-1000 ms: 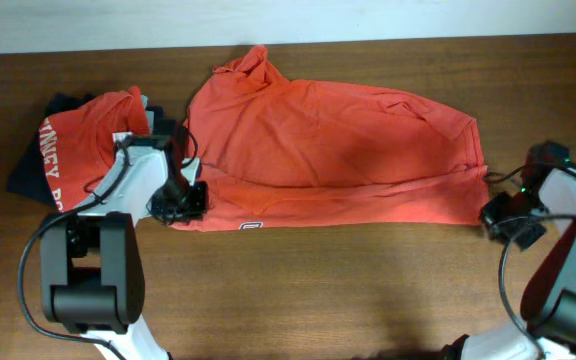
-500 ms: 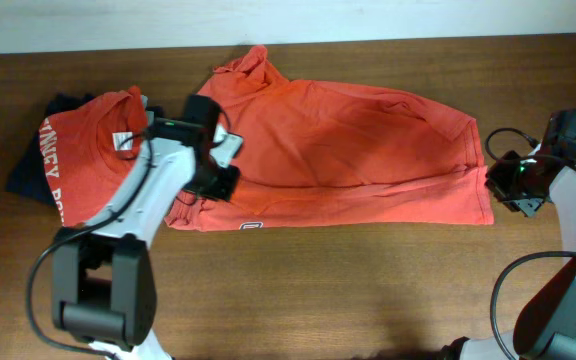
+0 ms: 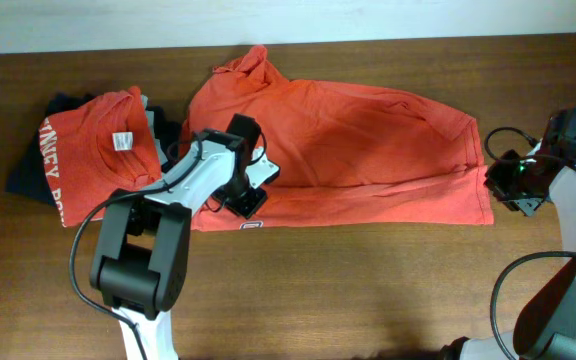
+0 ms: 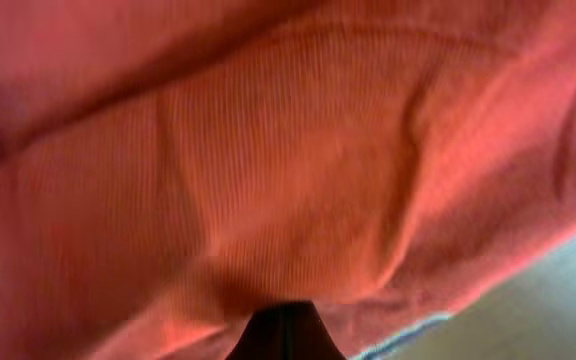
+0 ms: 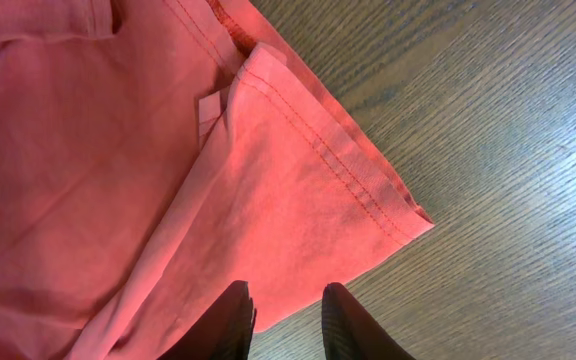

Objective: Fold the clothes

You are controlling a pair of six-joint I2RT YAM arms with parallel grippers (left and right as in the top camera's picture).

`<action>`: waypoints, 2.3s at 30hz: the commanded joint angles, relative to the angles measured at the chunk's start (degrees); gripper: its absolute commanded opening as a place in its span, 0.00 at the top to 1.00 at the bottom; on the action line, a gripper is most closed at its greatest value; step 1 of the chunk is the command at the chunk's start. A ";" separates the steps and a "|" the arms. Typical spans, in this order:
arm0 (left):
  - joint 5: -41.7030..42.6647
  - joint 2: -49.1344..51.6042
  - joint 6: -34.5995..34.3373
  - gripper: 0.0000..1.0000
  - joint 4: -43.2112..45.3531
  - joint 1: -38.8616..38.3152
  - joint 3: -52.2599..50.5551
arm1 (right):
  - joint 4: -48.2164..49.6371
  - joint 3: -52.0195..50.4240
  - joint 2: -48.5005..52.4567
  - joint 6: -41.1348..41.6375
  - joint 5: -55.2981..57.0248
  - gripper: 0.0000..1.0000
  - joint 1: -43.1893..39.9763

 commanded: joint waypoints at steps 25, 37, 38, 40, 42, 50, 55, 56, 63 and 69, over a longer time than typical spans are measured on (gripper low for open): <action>-3.17 0.26 -0.76 0.98 -5.11 -1.62 12.20 | -4.37 0.35 -0.42 -1.55 -2.91 0.60 1.88; -7.56 0.33 0.15 0.98 -5.90 -7.15 11.08 | 1.86 -5.09 4.81 -4.33 -6.91 0.95 10.49; -7.54 0.33 0.15 0.97 -5.90 -7.15 11.08 | 2.64 -5.55 5.73 -4.15 -6.99 0.96 10.60; -7.30 0.37 0.87 0.96 -6.01 -7.15 11.06 | 4.09 -6.47 7.63 -3.78 -7.13 0.96 10.86; -7.32 0.39 1.88 0.94 -6.10 -7.17 10.82 | 4.35 -6.84 9.42 -3.78 -7.10 0.96 10.91; -7.30 0.48 1.88 0.68 -6.25 -7.21 9.99 | 5.22 -6.84 14.36 -3.52 -6.84 0.96 10.91; -7.15 0.50 2.71 0.68 -5.05 -7.32 7.50 | 5.68 -6.84 15.72 -3.10 -6.84 0.96 10.91; -7.41 0.50 2.73 0.68 -4.57 -7.50 7.15 | 5.84 -6.84 15.74 -3.08 -6.86 0.96 10.91; -9.57 1.05 2.95 0.67 -2.64 -7.96 6.97 | 6.05 -6.84 15.74 -2.29 -6.84 0.96 10.88; -9.55 4.63 2.91 0.67 -5.22 -9.66 6.97 | 6.05 -6.84 15.74 -2.27 -6.84 0.96 10.86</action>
